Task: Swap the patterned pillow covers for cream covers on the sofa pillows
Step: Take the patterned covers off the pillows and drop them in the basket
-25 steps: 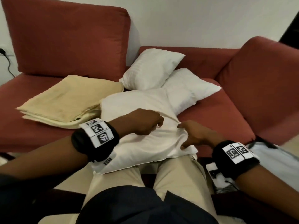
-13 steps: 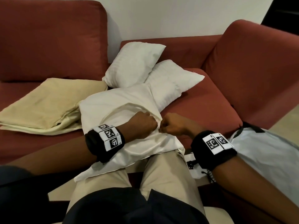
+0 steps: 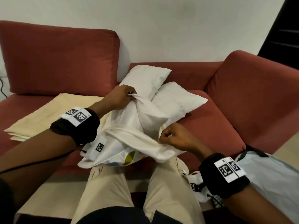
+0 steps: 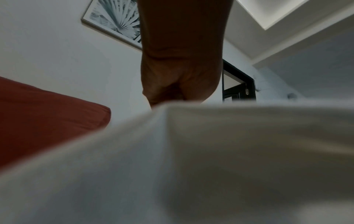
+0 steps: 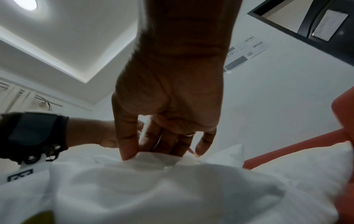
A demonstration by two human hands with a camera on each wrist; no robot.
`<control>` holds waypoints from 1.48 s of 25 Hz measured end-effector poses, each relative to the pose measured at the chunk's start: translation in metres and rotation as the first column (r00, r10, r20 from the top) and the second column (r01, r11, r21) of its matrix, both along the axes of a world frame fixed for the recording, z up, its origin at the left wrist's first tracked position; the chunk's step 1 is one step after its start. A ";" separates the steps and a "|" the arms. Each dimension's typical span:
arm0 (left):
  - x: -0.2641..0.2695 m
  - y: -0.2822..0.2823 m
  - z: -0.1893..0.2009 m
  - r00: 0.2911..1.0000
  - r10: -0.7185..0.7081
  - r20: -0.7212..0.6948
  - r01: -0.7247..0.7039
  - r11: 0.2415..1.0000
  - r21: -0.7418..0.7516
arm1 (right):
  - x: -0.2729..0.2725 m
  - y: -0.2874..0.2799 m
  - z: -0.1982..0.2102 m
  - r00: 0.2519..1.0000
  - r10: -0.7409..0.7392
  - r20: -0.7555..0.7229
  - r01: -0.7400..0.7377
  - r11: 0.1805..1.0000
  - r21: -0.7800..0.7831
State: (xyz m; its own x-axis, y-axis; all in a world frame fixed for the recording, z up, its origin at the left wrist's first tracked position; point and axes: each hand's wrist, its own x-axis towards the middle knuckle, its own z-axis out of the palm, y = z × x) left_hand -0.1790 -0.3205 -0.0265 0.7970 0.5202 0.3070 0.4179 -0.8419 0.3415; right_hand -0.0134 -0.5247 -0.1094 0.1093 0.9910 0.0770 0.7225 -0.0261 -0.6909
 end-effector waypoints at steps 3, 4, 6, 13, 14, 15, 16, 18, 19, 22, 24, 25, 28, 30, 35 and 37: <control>-0.007 -0.009 0.004 0.999 -0.051 -0.004 0.051 0.999 0.005 | -0.022 0.003 0.018 0.981 -0.068 0.184 0.041 0.988 0.146; -0.009 -0.013 0.005 0.995 -0.105 -0.001 0.105 0.994 0.016 | -0.030 0.003 0.025 0.941 -0.195 0.276 0.103 0.943 0.316; -0.016 -0.018 0.013 0.983 -0.184 0.017 0.184 0.983 -0.010 | -0.045 0.008 0.036 0.812 -0.397 0.428 0.125 0.835 0.537; -0.040 -0.021 0.022 0.960 -0.268 0.074 0.274 0.957 -0.090 | -0.039 0.056 0.074 0.707 -0.375 0.600 -0.002 0.847 0.531; -0.045 -0.023 0.029 0.969 -0.238 0.070 0.245 0.962 -0.122 | -0.041 0.059 0.080 0.753 -0.364 0.548 0.038 0.856 0.516; -0.050 -0.024 0.037 0.977 -0.211 0.026 0.212 0.965 -0.156 | -0.041 0.061 0.087 0.778 -0.373 0.506 0.069 0.850 0.522; -0.054 -0.023 0.046 0.978 -0.201 -0.050 0.188 0.964 -0.187 | -0.037 0.065 0.094 0.785 -0.393 0.478 0.101 0.844 0.527; -0.069 -0.017 0.059 0.948 -0.186 -0.258 0.140 0.972 -0.188 | -0.020 0.076 0.111 0.793 -0.438 0.422 0.196 0.841 0.504; -0.076 -0.012 0.061 0.923 -0.171 -0.345 0.122 0.980 -0.160 | -0.008 0.082 0.117 0.810 -0.444 0.382 0.253 0.853 0.456; -0.084 0.009 0.059 0.898 -0.114 -0.425 0.097 0.993 -0.060 | 0.024 0.101 0.124 0.882 -0.393 0.259 0.331 0.910 0.251; -0.079 0.024 0.055 0.922 -0.167 -0.350 0.147 0.986 -0.083 | 0.036 0.107 0.122 0.915 -0.343 0.211 0.310 0.935 0.174; -0.075 0.030 0.055 0.938 -0.196 -0.285 0.173 0.979 -0.106 | 0.042 0.109 0.118 0.932 -0.319 0.172 0.295 0.943 0.151; -0.056 0.048 0.046 0.960 -0.197 -0.201 0.181 0.979 -0.098 | 0.052 0.113 0.100 0.928 -0.313 0.200 0.292 0.948 0.126; -0.043 0.059 0.027 0.961 -0.147 -0.233 0.137 0.989 -0.060 | 0.057 0.122 0.084 0.871 -0.334 0.359 0.321 0.942 0.098; -0.031 0.073 -0.015 0.995 -0.087 -0.043 0.088 0.996 0.019 | 0.049 0.140 0.085 0.841 -0.085 0.535 0.041 0.995 0.095; -0.026 0.075 -0.021 0.997 -0.067 0.039 0.065 0.997 0.047 | 0.037 0.152 0.092 0.928 0.027 0.371 -0.048 0.998 0.046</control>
State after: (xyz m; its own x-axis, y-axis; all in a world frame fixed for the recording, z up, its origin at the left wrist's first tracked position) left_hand -0.2050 -0.2455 -0.0470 0.8153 0.4515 0.3624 0.3475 -0.8823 0.3174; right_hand 0.0238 -0.3731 -0.0177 0.0260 0.9872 0.1574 0.9266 0.0353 -0.3744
